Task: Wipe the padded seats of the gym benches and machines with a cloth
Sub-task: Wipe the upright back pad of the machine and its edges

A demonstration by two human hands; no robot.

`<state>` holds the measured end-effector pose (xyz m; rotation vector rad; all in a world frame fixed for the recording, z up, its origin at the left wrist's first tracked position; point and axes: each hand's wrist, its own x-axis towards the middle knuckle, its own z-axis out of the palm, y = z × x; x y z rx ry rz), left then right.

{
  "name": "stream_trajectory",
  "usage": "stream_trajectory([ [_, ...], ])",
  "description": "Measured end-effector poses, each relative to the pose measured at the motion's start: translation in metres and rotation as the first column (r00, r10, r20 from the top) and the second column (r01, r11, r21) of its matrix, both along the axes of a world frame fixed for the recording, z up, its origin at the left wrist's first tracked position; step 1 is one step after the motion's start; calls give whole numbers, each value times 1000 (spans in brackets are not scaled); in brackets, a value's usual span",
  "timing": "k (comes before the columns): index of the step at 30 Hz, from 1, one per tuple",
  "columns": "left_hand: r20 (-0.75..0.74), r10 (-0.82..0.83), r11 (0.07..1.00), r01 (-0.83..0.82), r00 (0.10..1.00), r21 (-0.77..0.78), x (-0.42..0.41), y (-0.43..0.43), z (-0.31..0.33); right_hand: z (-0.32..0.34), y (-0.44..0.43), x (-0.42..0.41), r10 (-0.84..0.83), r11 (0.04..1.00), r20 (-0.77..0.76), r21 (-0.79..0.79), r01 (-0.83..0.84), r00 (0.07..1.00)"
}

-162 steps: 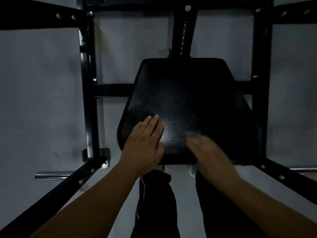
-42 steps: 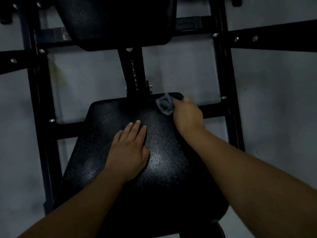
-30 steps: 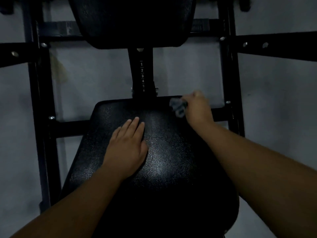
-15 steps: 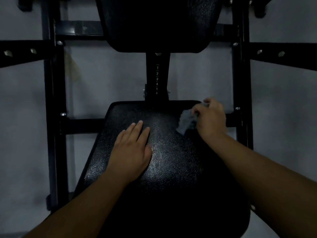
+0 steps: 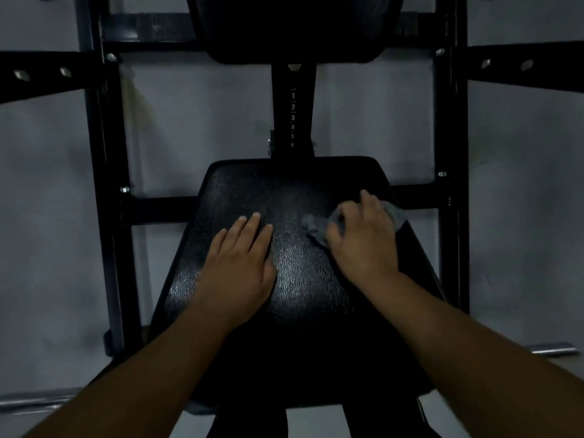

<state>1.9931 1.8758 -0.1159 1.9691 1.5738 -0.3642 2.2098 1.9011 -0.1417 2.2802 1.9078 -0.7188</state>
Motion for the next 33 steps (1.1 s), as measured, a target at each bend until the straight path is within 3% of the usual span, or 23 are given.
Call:
stream_trajectory([
  [1,-3,8,1000,-8,1000,-1,0,-4,0,2,-9,-14,12,1000,-7,-2,-12,1000],
  [3,2,21,1000,-21,1000,2,2,-14,3,25,-56,-32,221,974,-137,-23,-226,966],
  [7,30,72,997,-73,997,23,2,-30,10,70,-139,1,525,826,-376,9,-564,763],
  [9,36,70,997,-71,997,26,-1,-40,16,65,-128,25,488,867,-285,52,-495,825],
  [11,44,69,997,-71,997,33,-6,-50,21,51,-88,33,255,966,-85,59,-251,963],
  [12,44,71,997,-73,996,32,-7,-55,23,43,-71,27,141,987,13,70,-142,990],
  [14,34,95,995,-96,995,28,-12,-63,28,41,-63,-9,115,989,88,79,-122,989],
  [16,25,105,994,-105,994,21,-17,-70,31,56,-95,-44,291,956,10,40,-291,957],
  [18,14,103,995,-103,995,15,-24,-77,35,81,-137,-52,498,865,-160,20,-502,852],
  [20,12,94,995,-94,996,22,-27,-80,35,88,-145,-30,590,796,-278,44,-603,758],
  [22,5,104,994,-104,995,21,-33,-83,37,71,-118,-12,572,817,-226,69,-573,788],
  [25,4,122,992,-122,992,41,-43,-85,35,34,-52,-35,269,958,-28,110,-264,963],
  [27,4,141,989,-141,990,46,-48,-81,31,27,-38,-82,189,981,4,53,-189,982],
  [31,56,168,985,-170,984,39,-59,-67,23,58,-95,-125,484,871,-313,85,-484,817],
  [33,69,104,993,-107,992,42,-63,-66,22,58,-84,-102,560,823,-295,88,-561,774],
])
